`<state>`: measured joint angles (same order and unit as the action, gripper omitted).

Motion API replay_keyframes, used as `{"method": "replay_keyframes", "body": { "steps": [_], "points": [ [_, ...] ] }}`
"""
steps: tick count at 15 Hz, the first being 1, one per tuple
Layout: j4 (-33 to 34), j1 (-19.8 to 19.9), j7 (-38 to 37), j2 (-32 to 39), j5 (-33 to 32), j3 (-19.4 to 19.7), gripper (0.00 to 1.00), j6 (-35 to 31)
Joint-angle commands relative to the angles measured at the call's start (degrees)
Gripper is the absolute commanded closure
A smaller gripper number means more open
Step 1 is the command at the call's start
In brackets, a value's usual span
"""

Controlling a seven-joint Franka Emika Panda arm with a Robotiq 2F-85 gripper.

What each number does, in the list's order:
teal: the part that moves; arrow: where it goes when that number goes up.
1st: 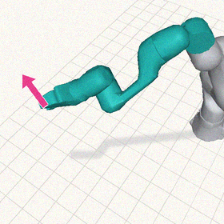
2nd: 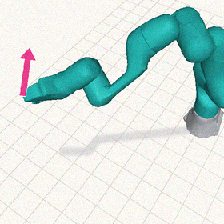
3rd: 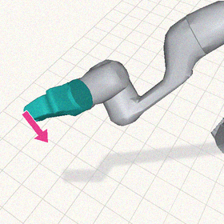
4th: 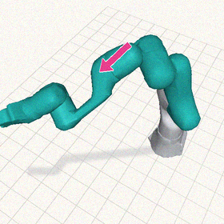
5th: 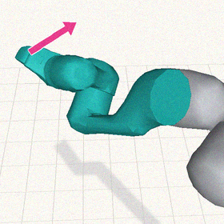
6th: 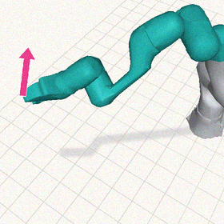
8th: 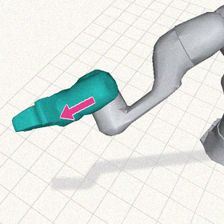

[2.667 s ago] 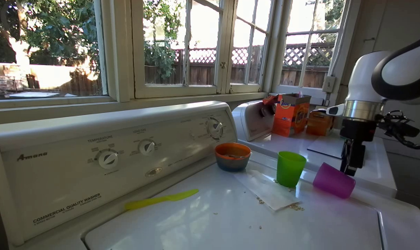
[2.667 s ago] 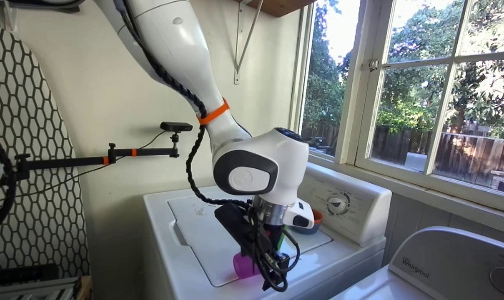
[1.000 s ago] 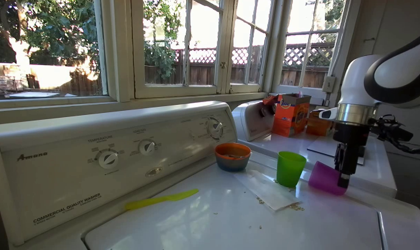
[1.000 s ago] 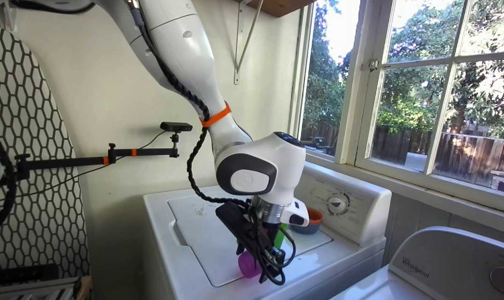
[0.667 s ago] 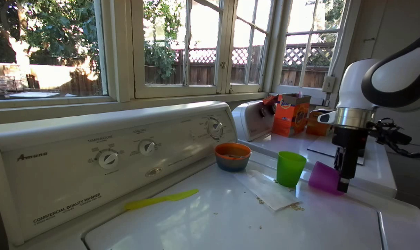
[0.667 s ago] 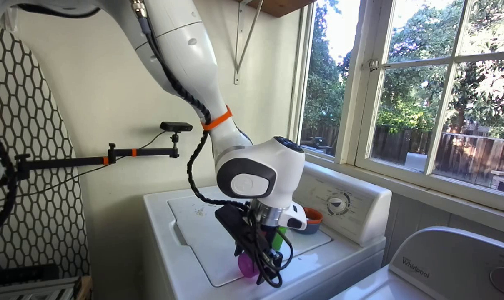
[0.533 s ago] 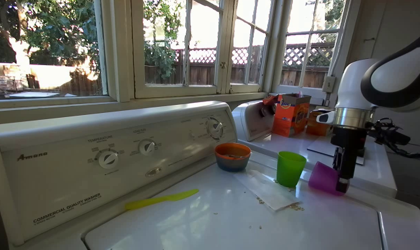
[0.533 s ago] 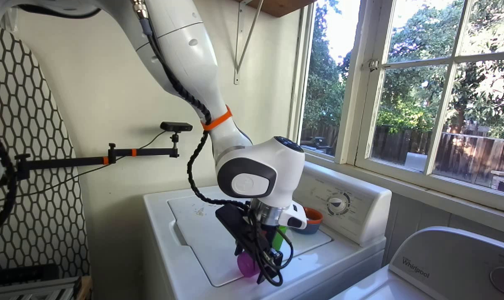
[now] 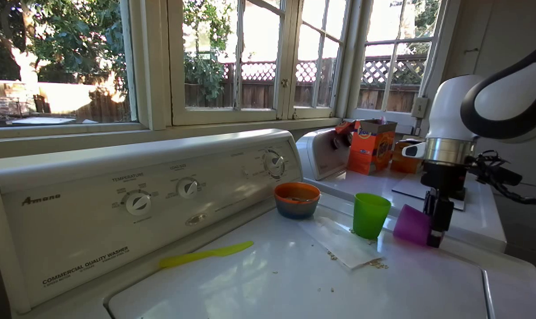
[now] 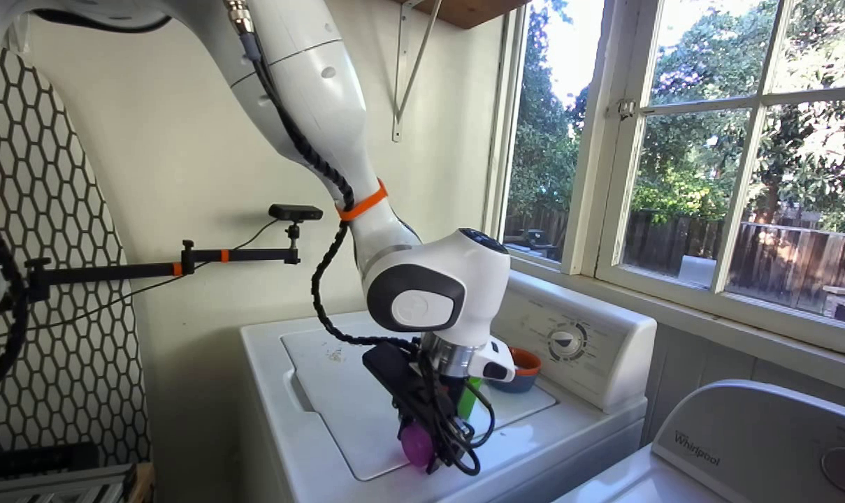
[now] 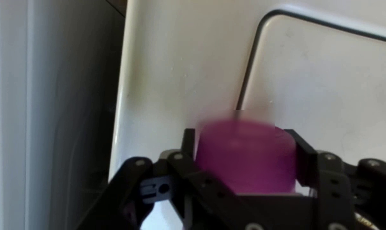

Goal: Put the purple cup on the green cup in an upside down position

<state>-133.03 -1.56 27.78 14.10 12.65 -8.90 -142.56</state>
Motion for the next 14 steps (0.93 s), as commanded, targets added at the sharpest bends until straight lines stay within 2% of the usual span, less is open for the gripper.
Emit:
{"method": "replay_keyframes", "body": {
  "steps": [1, 4, 8, 11, 14],
  "points": [
    [1.0, -0.8, -2.4, 0.9, -4.6, 0.3, 0.56, -0.8],
    [1.6, -1.5, -3.5, 0.5, -9.5, 0.7, 0.56, 0.9],
    [3.0, -3.6, -9.3, -1.6, -21.8, 2.6, 0.56, 7.2],
    [6.1, -4.7, -10.6, -2.5, -27.4, 2.5, 0.56, 16.3],
    [11.4, -5.6, -8.3, -1.9, -29.6, 1.4, 0.56, 28.5]
  ]
}}
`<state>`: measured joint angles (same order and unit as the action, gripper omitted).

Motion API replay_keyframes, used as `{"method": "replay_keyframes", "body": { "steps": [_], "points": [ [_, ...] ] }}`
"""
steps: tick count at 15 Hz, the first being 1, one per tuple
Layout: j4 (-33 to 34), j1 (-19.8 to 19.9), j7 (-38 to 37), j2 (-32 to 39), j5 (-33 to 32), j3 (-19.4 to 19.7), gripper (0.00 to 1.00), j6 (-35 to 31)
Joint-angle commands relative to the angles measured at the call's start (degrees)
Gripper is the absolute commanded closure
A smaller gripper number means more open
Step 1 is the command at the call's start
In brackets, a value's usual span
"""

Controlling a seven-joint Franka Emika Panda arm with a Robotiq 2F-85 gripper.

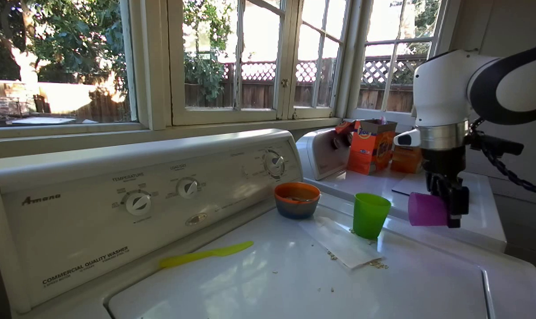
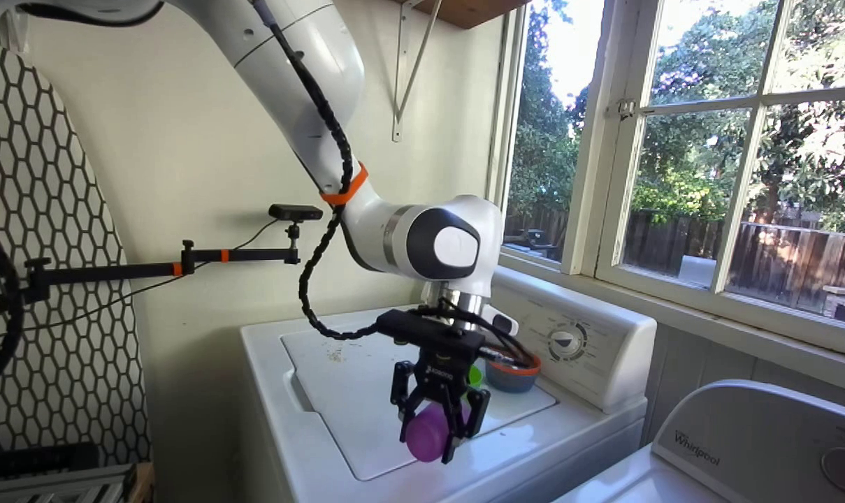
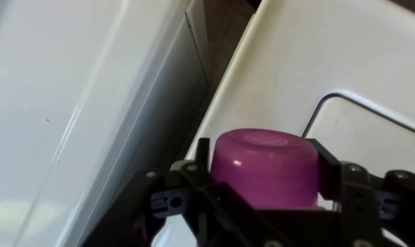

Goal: Put the purple cup on the green cup in an upside down position

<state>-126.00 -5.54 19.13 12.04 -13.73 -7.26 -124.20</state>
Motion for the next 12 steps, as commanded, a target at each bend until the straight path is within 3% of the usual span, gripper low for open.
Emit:
{"method": "replay_keyframes", "body": {
  "steps": [1, 6, 12],
  "points": [
    [6.5, -2.1, 0.6, 0.7, -4.4, -0.4, 0.56, 14.5],
    [16.5, -4.2, 4.5, 5.8, -9.5, -1.8, 0.56, 31.0],
    [23.6, -5.9, 9.3, 12.9, -14.5, -2.9, 0.56, 34.8]
  ]
}}
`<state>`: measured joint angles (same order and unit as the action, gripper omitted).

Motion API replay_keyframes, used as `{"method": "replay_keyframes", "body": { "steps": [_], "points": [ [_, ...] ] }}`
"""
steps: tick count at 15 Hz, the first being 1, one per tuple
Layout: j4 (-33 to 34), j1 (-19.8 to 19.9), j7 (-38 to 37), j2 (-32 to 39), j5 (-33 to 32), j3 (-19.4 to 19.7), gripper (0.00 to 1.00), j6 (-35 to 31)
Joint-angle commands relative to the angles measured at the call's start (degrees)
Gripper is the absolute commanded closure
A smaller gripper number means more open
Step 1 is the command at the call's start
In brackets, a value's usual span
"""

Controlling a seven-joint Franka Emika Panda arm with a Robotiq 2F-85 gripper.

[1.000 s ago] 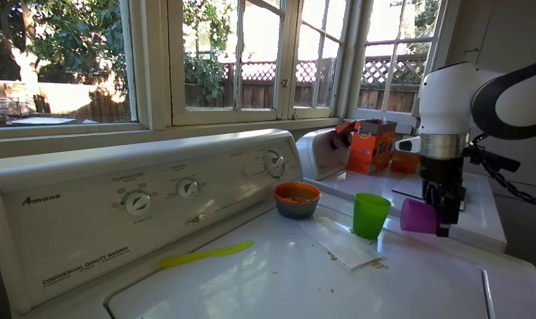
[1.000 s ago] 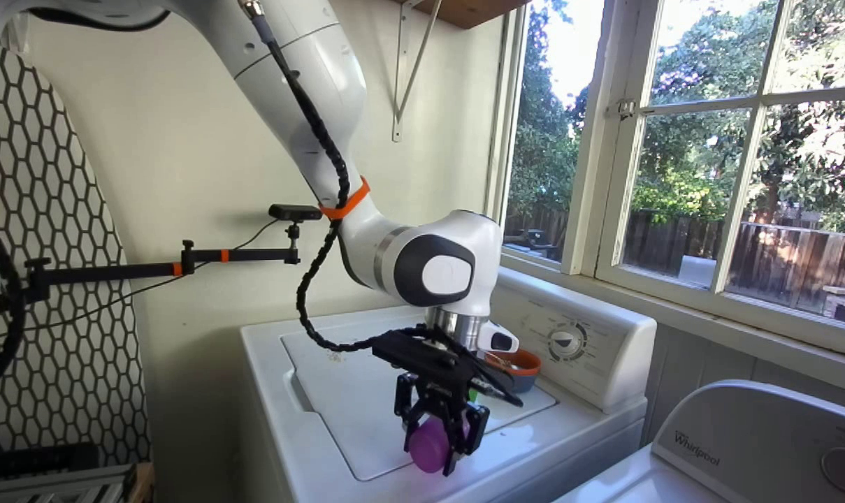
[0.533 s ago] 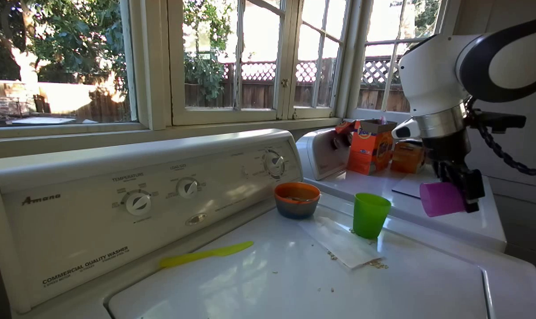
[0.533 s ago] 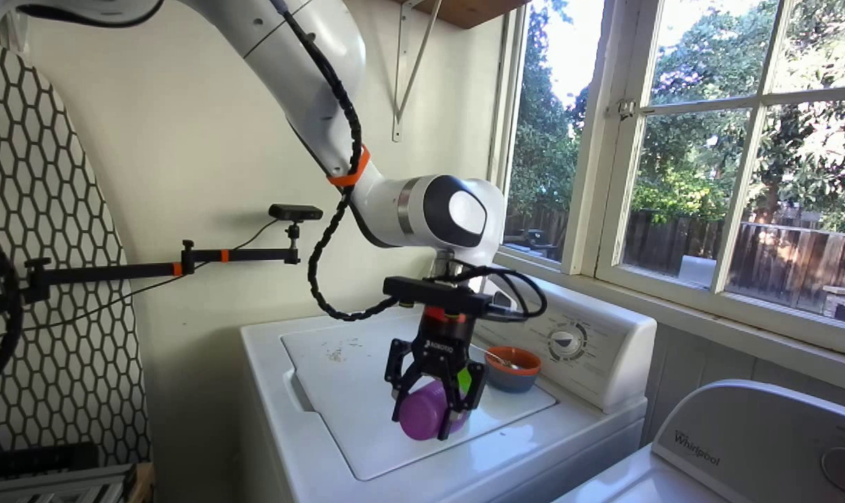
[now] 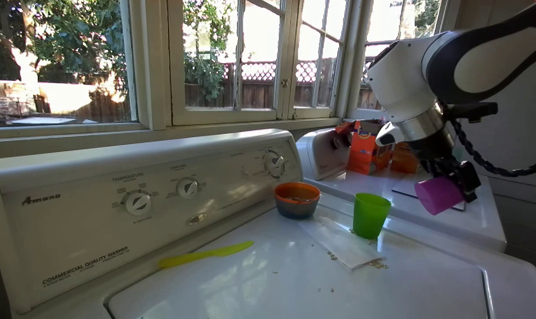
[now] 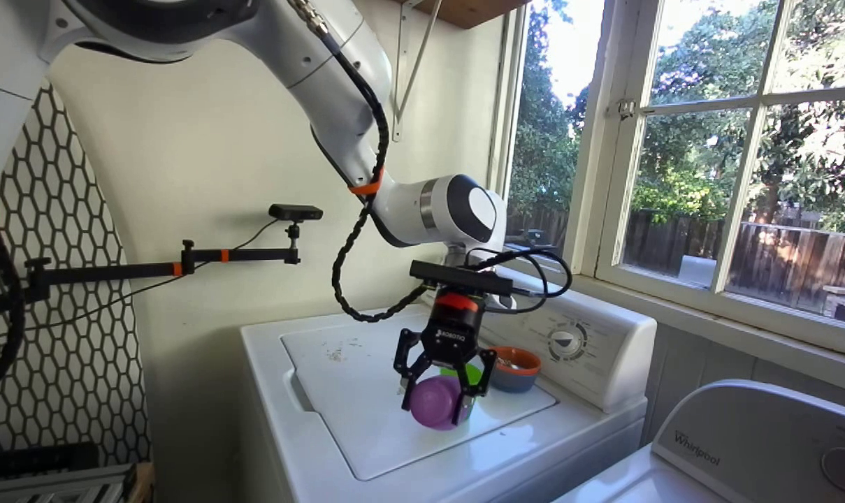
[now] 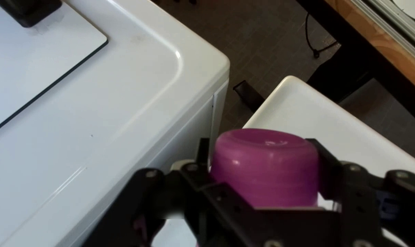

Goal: Put the purple cup on the green cup in an upside down position

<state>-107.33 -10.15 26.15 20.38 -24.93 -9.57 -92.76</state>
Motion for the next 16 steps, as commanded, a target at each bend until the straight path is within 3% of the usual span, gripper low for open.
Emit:
{"method": "replay_keyframes", "body": {
  "steps": [1, 16],
  "points": [
    [6.1, -1.8, 3.2, 5.7, -4.6, -0.8, 0.56, 3.6],
    [18.6, -9.7, 14.8, 14.6, -22.8, -2.5, 0.56, 12.2]
  ]
}}
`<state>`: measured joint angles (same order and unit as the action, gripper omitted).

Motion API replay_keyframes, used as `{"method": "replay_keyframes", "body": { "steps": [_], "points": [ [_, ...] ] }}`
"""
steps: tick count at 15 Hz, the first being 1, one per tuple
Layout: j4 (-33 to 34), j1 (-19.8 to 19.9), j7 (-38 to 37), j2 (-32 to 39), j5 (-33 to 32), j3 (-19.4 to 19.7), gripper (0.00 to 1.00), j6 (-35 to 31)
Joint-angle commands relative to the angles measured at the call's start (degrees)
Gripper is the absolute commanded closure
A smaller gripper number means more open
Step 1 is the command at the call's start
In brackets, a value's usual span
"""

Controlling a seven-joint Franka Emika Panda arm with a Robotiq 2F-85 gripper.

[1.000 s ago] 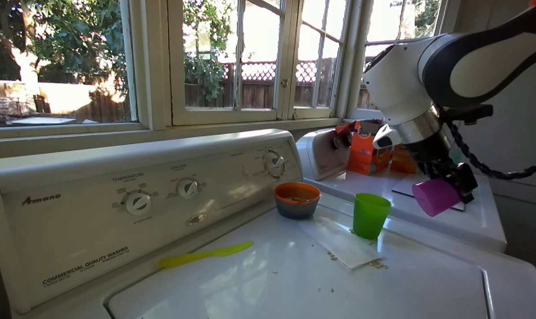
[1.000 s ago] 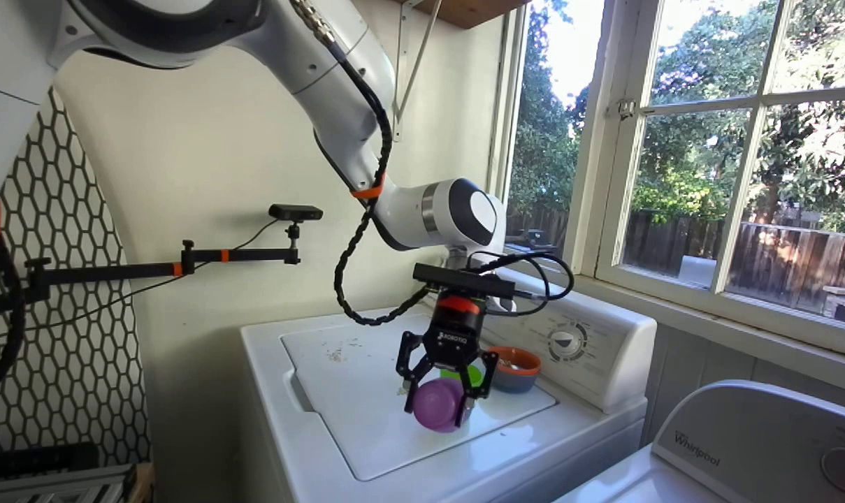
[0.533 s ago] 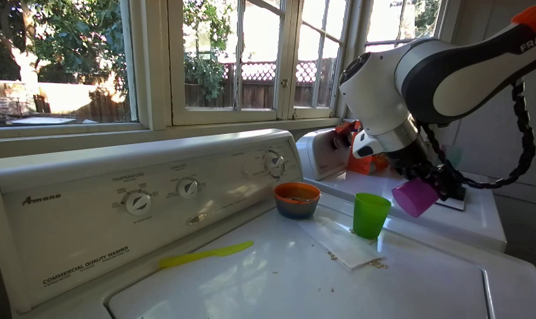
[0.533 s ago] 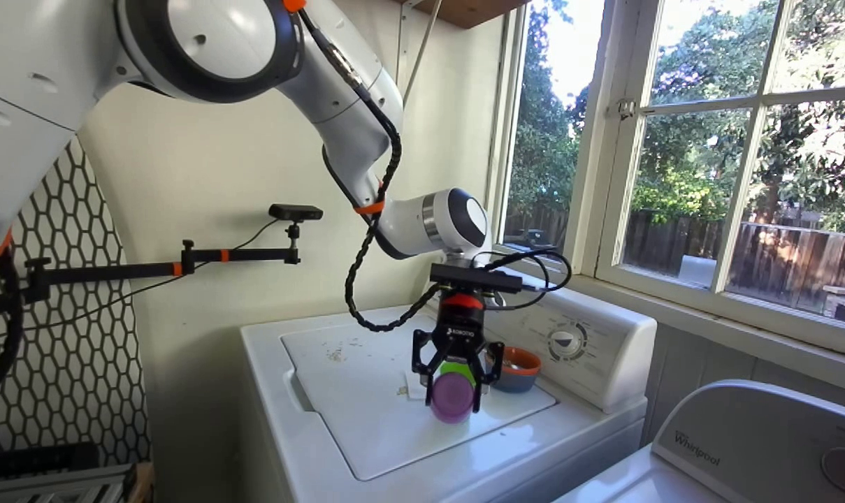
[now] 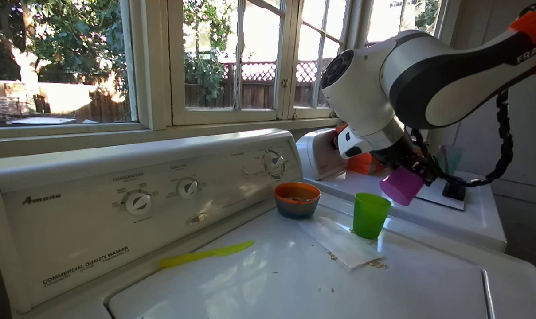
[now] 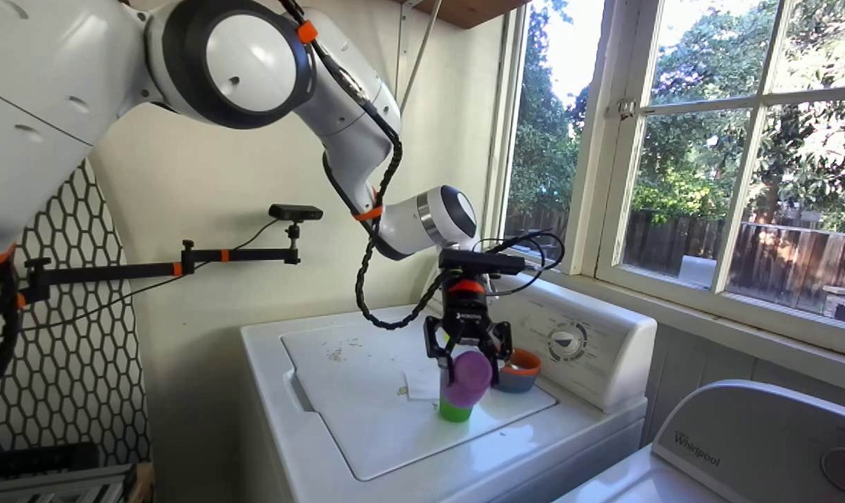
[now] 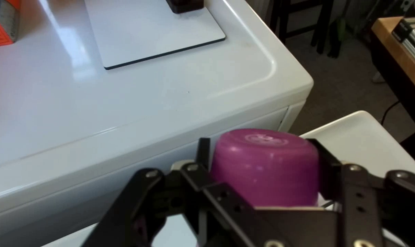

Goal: Put the purple cup on the green cup in an upside down position

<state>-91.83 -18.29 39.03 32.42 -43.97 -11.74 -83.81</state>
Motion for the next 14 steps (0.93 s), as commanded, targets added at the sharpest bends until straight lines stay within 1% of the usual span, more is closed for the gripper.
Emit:
{"method": "replay_keyframes", "body": {
  "steps": [1, 7, 14],
  "points": [
    [3.5, -2.0, 2.3, 3.1, -4.9, -0.4, 0.56, 3.6],
    [5.1, -4.7, 2.6, 5.3, -11.8, -0.6, 0.56, 5.6],
    [5.6, -7.0, 3.5, 7.0, -18.4, -1.2, 0.56, 8.3]
  ]
}}
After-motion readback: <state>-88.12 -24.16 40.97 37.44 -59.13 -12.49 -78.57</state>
